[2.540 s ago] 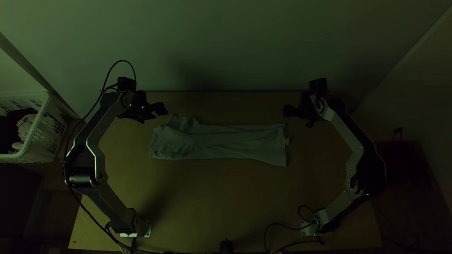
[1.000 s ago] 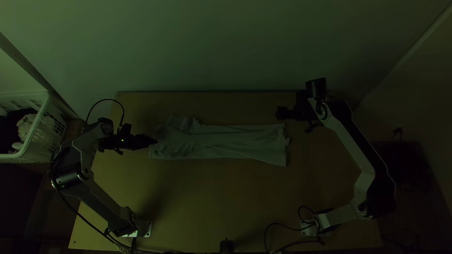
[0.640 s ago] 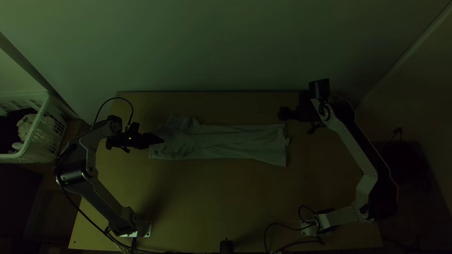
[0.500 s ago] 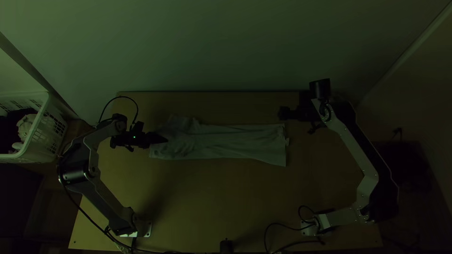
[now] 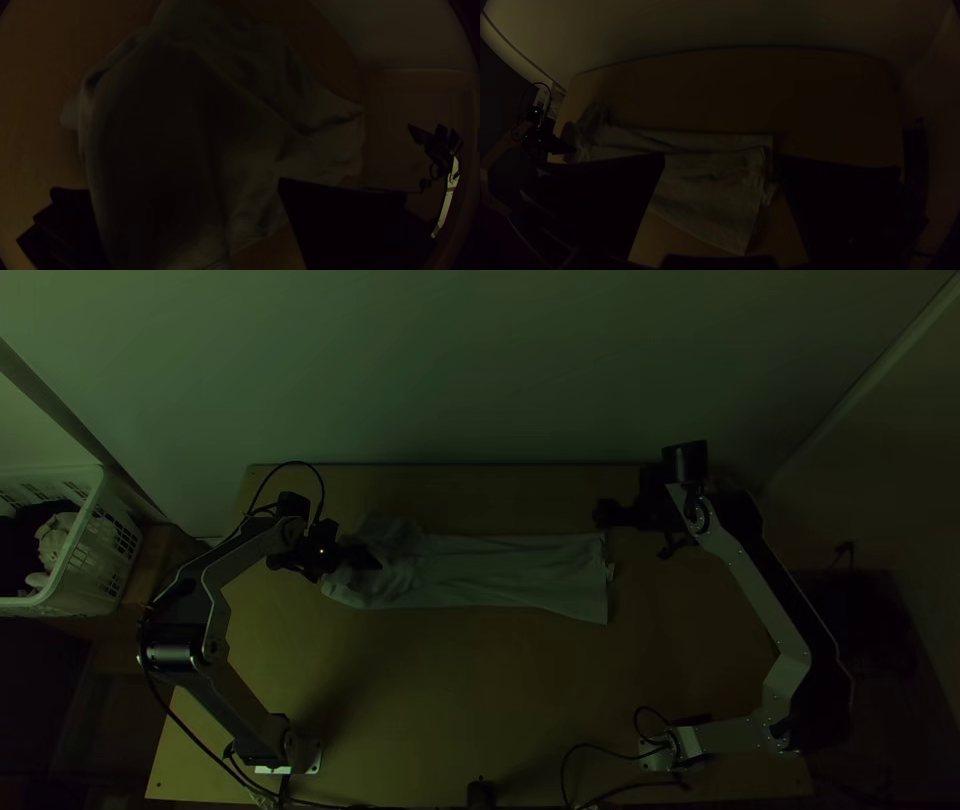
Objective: Fold the t-shirt
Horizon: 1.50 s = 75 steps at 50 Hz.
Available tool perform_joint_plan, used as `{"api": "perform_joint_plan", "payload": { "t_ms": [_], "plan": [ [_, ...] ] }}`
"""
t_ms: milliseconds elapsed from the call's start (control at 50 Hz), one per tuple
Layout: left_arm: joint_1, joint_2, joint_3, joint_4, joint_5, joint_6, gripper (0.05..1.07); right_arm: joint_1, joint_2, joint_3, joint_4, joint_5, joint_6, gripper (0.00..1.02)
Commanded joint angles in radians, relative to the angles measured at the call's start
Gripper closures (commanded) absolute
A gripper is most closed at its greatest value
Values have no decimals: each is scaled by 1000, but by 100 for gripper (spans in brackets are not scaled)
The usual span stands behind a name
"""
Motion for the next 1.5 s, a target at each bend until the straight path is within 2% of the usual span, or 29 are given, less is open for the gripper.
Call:
{"api": "perform_joint_plan", "payload": {
  "t_ms": [0,60,80,260,500,780,1100,1280,1480],
  "plan": [
    [-33,8,-37,-2,-50,-72,58,-5,-37,-33,2,-8,-5,3],
    [-39,-16,-43,24,-78,-78,100,-5,-43,-42,2,-7,-6,3],
    [-39,-21,-43,32,-78,-78,106,-5,-44,-45,2,-7,-6,3],
    [-20,-61,-51,18,-83,-76,105,-3,-64,-94,8,-7,-37,3],
    [118,-87,-59,3,-96,-15,105,-12,-70,-109,8,-7,-71,3],
    [339,-99,-7,-80,-147,183,105,-15,-78,-105,8,-7,-71,3],
    [550,-98,39,-82,-219,352,105,-17,-78,-103,9,-7,-71,3],
    [547,-137,127,-255,-257,366,105,-28,-87,-112,9,-7,-69,3],
    [426,-248,203,-355,-280,329,105,-31,-98,-129,9,-7,-66,3]
  ]
}}
